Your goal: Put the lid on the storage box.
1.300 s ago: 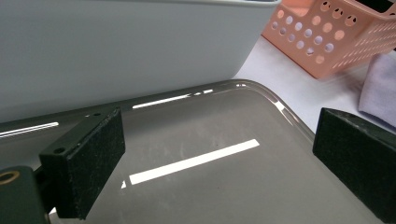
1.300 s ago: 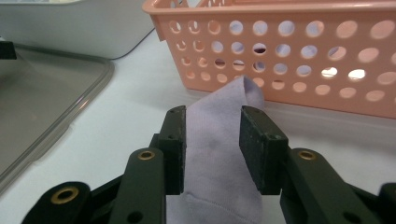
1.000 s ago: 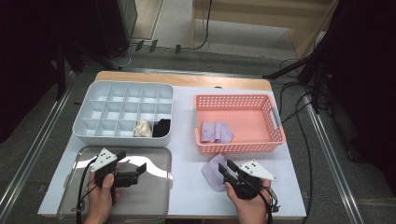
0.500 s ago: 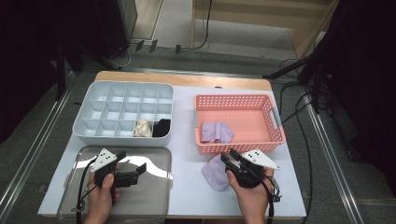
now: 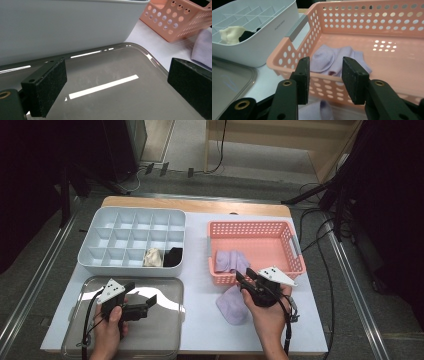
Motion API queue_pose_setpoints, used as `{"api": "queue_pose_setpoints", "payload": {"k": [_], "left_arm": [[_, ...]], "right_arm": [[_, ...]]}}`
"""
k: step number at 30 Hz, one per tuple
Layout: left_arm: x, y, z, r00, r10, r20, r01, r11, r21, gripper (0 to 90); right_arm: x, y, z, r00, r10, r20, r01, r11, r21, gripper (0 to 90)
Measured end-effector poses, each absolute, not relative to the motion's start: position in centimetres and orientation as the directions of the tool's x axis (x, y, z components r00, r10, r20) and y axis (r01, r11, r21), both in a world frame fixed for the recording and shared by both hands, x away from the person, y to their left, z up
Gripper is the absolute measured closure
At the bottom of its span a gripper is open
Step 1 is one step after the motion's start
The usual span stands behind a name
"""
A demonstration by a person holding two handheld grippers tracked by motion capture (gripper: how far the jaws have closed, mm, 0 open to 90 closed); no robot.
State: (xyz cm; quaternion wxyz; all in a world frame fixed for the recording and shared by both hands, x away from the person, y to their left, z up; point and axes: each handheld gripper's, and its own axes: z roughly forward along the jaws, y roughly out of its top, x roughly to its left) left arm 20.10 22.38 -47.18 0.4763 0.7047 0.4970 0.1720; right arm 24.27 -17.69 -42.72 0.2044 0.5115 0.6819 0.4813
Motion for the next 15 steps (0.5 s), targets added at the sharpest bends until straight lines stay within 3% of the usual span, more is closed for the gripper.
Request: {"api": "queue_pose_setpoints", "payload": {"k": [15], "left_arm": [[20.1, 22.4, -47.2, 0.449, 0.863, -0.231, 0.536, -0.054, 0.842, 2.9]], "right_arm": [[27.4, -16.9, -41.9, -0.381, 0.904, 0.196, 0.501, 0.024, 0.865, 60.1]]}}
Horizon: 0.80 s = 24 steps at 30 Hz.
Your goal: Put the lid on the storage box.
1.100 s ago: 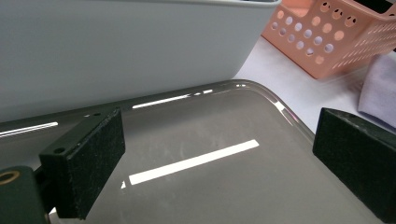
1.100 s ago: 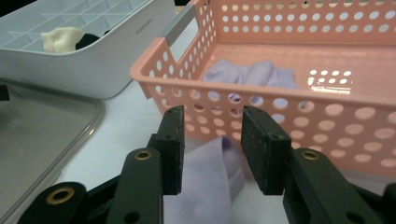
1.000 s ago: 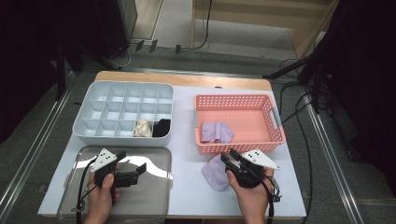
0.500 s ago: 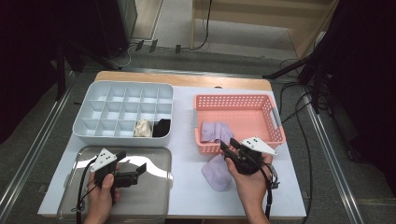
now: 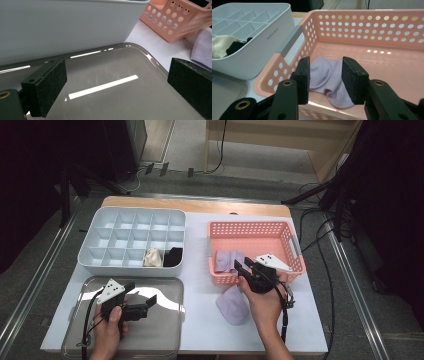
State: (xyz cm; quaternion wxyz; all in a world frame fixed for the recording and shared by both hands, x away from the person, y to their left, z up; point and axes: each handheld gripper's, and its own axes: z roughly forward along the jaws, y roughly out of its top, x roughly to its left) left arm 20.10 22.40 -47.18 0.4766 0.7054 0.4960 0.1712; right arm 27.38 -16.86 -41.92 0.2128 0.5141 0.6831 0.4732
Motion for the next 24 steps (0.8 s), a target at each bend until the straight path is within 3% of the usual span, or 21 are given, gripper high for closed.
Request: {"api": "queue_pose_setpoints", "payload": {"k": [24], "left_arm": [[20.0, 22.3, -47.2, 0.441, 0.869, -0.224, 0.531, -0.052, 0.846, 2.9]], "right_arm": [[32.5, -16.3, -39.6, -0.357, 0.914, 0.193, 0.525, 0.026, 0.851, 59.5]]}}
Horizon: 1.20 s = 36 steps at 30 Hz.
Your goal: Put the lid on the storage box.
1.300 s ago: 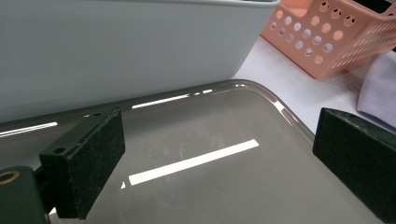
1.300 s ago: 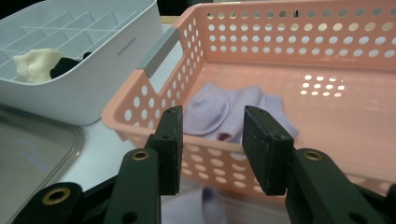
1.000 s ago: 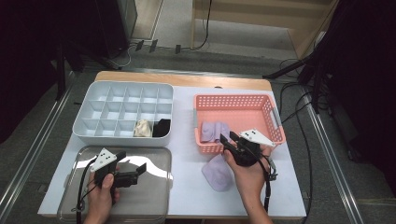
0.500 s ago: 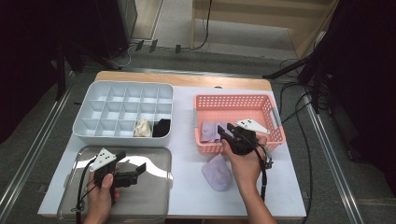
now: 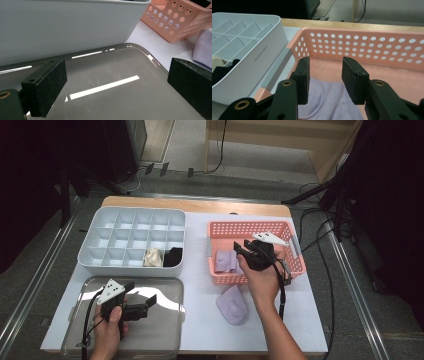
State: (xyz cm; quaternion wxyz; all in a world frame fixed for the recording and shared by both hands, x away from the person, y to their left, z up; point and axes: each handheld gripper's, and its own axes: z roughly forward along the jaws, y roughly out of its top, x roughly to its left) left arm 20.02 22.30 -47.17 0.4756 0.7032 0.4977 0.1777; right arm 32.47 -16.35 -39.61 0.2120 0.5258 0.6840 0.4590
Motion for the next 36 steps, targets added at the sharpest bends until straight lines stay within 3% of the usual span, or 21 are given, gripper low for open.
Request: {"api": "queue_pose_setpoints", "payload": {"k": [25, 36], "left_arm": [[20.1, 22.4, -47.2, 0.445, 0.864, -0.234, 0.532, -0.045, 0.845, 2.9], [20.1, 22.4, -47.2, 0.444, 0.864, -0.236, 0.533, -0.043, 0.845, 2.9]], "right_arm": [[36.8, -15.8, -39.7, -0.328, 0.924, 0.197, 0.558, 0.021, 0.83, 58.5], [38.4, -15.6, -40.6, -0.339, 0.929, 0.148, 0.557, 0.071, 0.828, 57.8]]}}
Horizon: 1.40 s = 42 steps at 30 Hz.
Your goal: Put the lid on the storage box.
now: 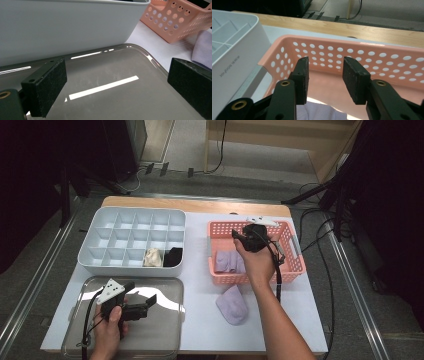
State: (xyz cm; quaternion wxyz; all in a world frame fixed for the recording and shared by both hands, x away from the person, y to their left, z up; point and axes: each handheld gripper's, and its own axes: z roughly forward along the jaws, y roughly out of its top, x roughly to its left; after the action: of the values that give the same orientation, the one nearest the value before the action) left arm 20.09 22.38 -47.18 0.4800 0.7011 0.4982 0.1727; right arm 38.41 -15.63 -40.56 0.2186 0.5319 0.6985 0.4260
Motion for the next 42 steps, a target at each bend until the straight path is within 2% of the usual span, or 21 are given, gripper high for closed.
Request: {"api": "queue_pose_setpoints", "payload": {"k": [12, 16, 20, 28, 34, 42], "left_arm": [[20.1, 22.4, -47.2, 0.444, 0.865, -0.233, 0.533, -0.046, 0.845, 2.9], [20.1, 22.4, -47.2, 0.442, 0.866, -0.235, 0.532, -0.042, 0.845, 2.9], [20.1, 22.4, -47.2, 0.44, 0.866, -0.235, 0.533, -0.042, 0.845, 2.9], [20.2, 22.4, -47.2, 0.44, 0.865, -0.239, 0.535, -0.039, 0.844, 2.9], [20.2, 22.5, -47.2, 0.438, 0.866, -0.241, 0.536, -0.036, 0.843, 2.9], [20.2, 22.5, -47.2, 0.437, 0.866, -0.244, 0.536, -0.033, 0.844, 2.9]], "right_arm": [[39.1, -16.1, -41.1, -0.359, 0.914, 0.187, 0.628, 0.089, 0.773, 66.7], [39.6, -15.8, -41.4, -0.378, 0.912, 0.156, 0.639, 0.135, 0.757, 68.6], [40.0, -15.5, -41.7, -0.42, 0.899, 0.124, 0.649, 0.202, 0.734, 68.9], [40.9, -15.7, -42.7, -0.461, 0.875, 0.144, 0.659, 0.229, 0.716, 65.8], [41.3, -15.8, -43.6, -0.456, 0.878, 0.147, 0.691, 0.245, 0.68, 65.1], [41.8, -15.5, -44.6, -0.441, 0.883, 0.161, 0.752, 0.265, 0.604, 69.0]]}}
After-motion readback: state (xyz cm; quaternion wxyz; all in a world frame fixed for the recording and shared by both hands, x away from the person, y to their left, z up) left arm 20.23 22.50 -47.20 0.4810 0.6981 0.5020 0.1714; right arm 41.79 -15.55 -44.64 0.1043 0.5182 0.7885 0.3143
